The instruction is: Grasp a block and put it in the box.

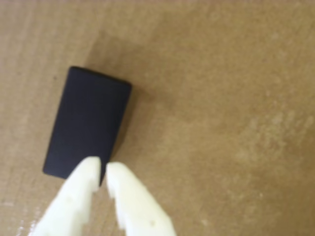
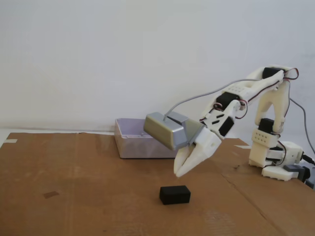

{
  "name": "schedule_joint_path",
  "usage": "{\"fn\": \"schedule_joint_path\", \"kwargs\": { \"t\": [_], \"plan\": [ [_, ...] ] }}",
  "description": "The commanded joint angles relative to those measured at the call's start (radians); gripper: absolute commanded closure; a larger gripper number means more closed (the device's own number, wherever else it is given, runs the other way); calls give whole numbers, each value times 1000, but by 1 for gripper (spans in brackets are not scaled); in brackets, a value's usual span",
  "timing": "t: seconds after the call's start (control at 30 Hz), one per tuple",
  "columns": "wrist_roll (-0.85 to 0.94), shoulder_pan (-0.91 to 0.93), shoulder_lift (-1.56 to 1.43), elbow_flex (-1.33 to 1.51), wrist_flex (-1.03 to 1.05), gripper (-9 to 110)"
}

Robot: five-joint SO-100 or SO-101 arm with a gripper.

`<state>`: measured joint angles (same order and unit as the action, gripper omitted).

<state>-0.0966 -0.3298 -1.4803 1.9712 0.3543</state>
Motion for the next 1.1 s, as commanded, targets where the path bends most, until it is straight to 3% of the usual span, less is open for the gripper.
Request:
{"fn": "schedule_joint_path", "kwargs": {
  "t": [0.0, 0.67, 0.87, 1.07],
  "plan": [
    [6, 3, -34, -89, -48, 102],
    [5, -9, 61, -207, -40, 101],
    [6, -11, 52, -199, -40, 86],
    [3, -12, 51, -198, -38, 82]
  ]
}}
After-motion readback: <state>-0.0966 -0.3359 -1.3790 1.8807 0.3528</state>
